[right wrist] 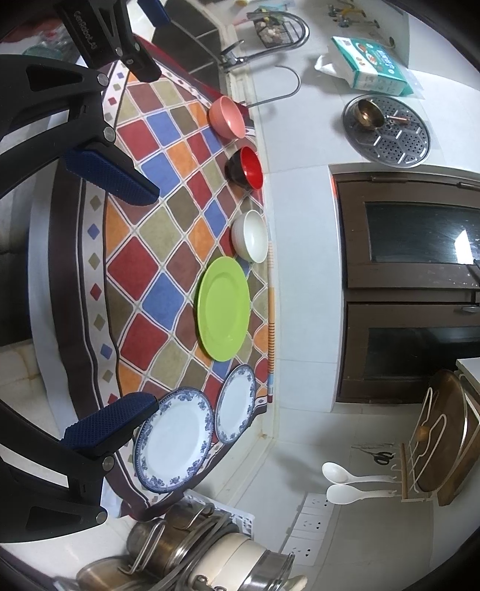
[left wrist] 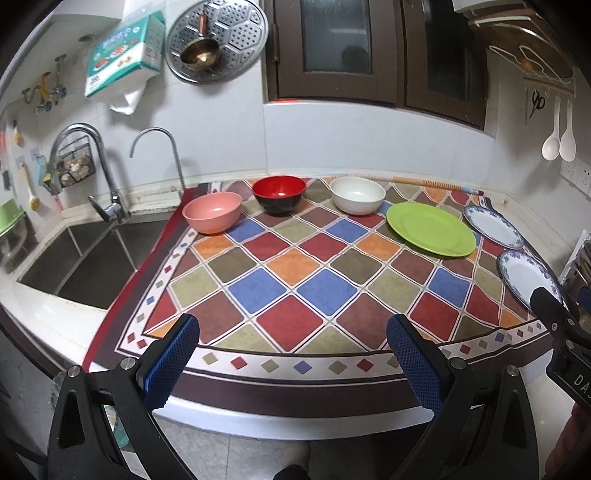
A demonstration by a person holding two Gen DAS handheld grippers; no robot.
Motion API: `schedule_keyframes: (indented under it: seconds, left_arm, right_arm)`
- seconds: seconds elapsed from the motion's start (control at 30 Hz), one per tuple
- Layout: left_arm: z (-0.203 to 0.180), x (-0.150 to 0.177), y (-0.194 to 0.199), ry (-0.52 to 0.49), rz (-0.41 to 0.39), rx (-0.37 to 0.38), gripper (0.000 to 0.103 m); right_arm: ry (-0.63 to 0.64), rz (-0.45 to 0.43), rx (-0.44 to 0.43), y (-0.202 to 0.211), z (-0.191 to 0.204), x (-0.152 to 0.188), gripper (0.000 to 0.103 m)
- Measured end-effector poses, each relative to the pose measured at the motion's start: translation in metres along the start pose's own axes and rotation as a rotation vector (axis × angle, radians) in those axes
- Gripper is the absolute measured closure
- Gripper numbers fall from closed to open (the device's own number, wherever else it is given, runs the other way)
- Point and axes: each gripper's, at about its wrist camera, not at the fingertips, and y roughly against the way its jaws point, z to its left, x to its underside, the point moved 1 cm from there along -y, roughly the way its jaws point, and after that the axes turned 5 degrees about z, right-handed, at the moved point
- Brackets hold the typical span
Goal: Organize plates and bowls
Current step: 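Move the left tool toward the lime-green plate rim while the right tool approaches it too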
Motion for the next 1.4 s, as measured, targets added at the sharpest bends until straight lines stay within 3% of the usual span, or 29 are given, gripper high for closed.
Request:
schedule_keyframes:
  seconds: [0.17,0.57,0.77,0.97,1.2,1.4]
  left_arm:
    - [-0.001,-0.017,-0.023,-0.035,0.022,0.034,0.0]
    - [-0.007,-0.085,-0.084,-0.174,-0.01,0.149,0.0]
    - [-0.024,-0.111,-0.115,-0.187,0.02,0.211,0.005]
    - [-0.053,-0.132,-0.132,-0.155,0.016,0.223,0.011]
    - [-0.093,-0.157,-0.16,-0.139,0.027,0.236,0.019]
    - [-0.124,-0.172,-0.191,-0.147,0.051,0.227,0.023]
  right_arm:
    - [-0.01,0.022,0.021,-0.012,0.004,-0.004,0.001]
    - [-0.098,0.053,0.119,-0.062,0.017,-0.037,0.001]
    - [-0.146,0.058,0.153,-0.09,0.019,-0.053,0.001]
    - [-0.131,0.025,0.203,-0.109,0.004,-0.075,0.001]
    - [-0.109,0.013,0.201,-0.143,-0.028,-0.101,0.004]
    - [-0.133,0.06,0.171,-0.186,-0.056,-0.115,0.009]
